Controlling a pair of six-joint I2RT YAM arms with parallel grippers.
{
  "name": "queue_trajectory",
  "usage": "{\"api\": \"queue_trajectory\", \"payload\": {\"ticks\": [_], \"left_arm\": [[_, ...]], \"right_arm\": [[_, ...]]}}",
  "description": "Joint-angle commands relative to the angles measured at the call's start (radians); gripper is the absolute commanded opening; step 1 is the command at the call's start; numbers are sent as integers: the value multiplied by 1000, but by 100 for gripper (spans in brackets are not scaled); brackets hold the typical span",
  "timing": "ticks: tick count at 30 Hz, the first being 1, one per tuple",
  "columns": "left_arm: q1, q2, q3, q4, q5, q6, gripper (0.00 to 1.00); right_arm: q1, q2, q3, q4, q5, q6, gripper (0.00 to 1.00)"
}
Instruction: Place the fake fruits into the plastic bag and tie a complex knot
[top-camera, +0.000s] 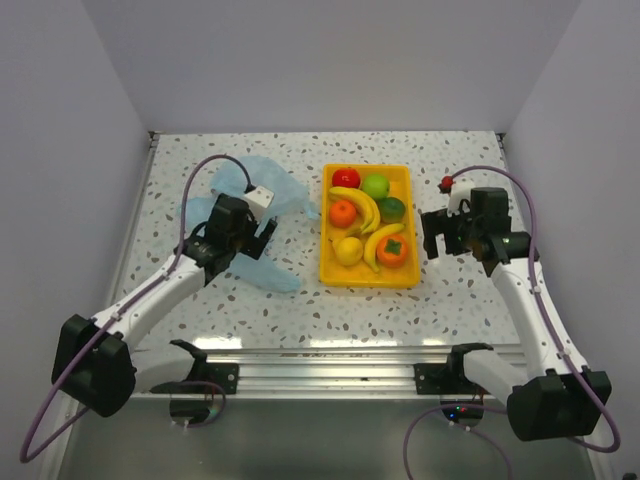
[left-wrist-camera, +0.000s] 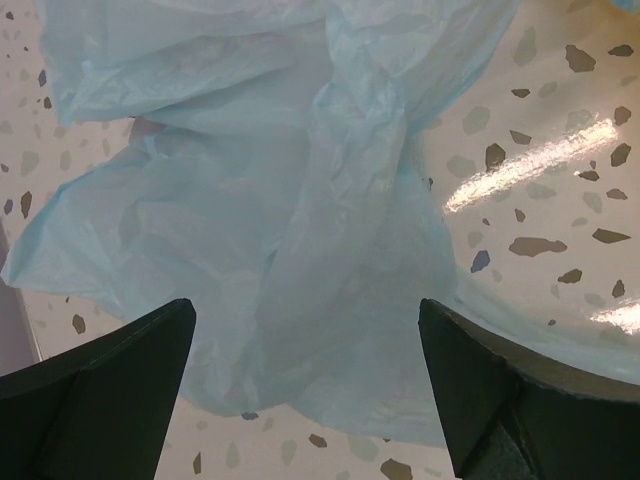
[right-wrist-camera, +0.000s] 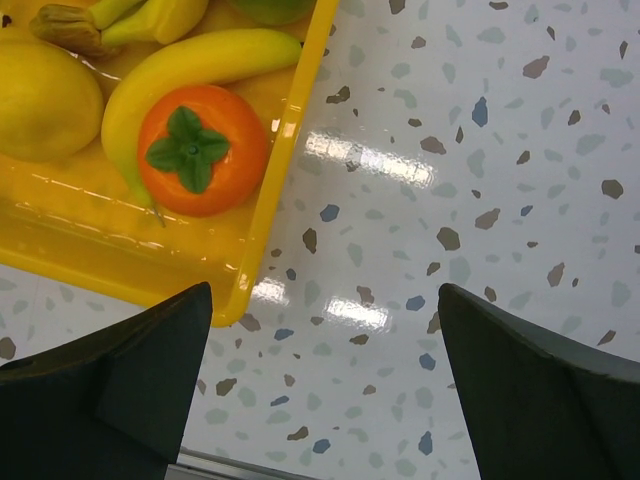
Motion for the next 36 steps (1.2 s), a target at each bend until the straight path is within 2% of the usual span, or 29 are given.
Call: {"api": "queue_trajectory", "payload": {"ticks": [1,6,7,8,9,10,11,13,14,17,19,22,23,27,29,32,36], "left_arm": [[-41,44,-8,132,-102,-41,100],[-70,131,-24,198,-178,-53,100],[-69,150,-19,198,-187,-52,99],[-70,186,-11,190,-196,-50,94],[-69,202,13,160,-201,-63,79],[-68,214,21,155,-207,-67,70],[-68,225,29,146,-198,-70,56],[-67,226,53,117,-166,-83,42],[-67,222,79,103,-130,-86,24],[-65,207,171,8,-43,-113,0],[-50,184,222,-76,18,-151,0],[25,147,324,-190,195,-213,0],[81,141,366,-216,309,-221,0],[186,118,452,-325,543,-227,0],[226,107,487,-359,668,-247,0],[264,104,519,-380,784,-285,0],[335,121,513,-399,963,-394,0]], "right_arm": [[0,9,-7,52,25,15,99],[2,9,-17,57,28,15,99],[3,9,-18,60,28,17,98],[3,9,-18,62,29,15,99],[3,12,-15,60,26,17,99],[2,14,-10,57,8,22,99],[2,27,-6,49,-11,25,99],[2,43,22,28,-49,31,99],[2,58,31,20,-60,29,99],[2,83,69,-4,-100,25,99],[2,87,97,-24,-127,20,99],[2,94,143,-58,-193,11,99],[2,94,154,-66,-215,6,98],[2,68,197,-78,-297,5,98],[2,54,223,-81,-320,9,98],[3,49,250,-76,-368,29,98],[2,61,283,-57,-397,43,98]]}}
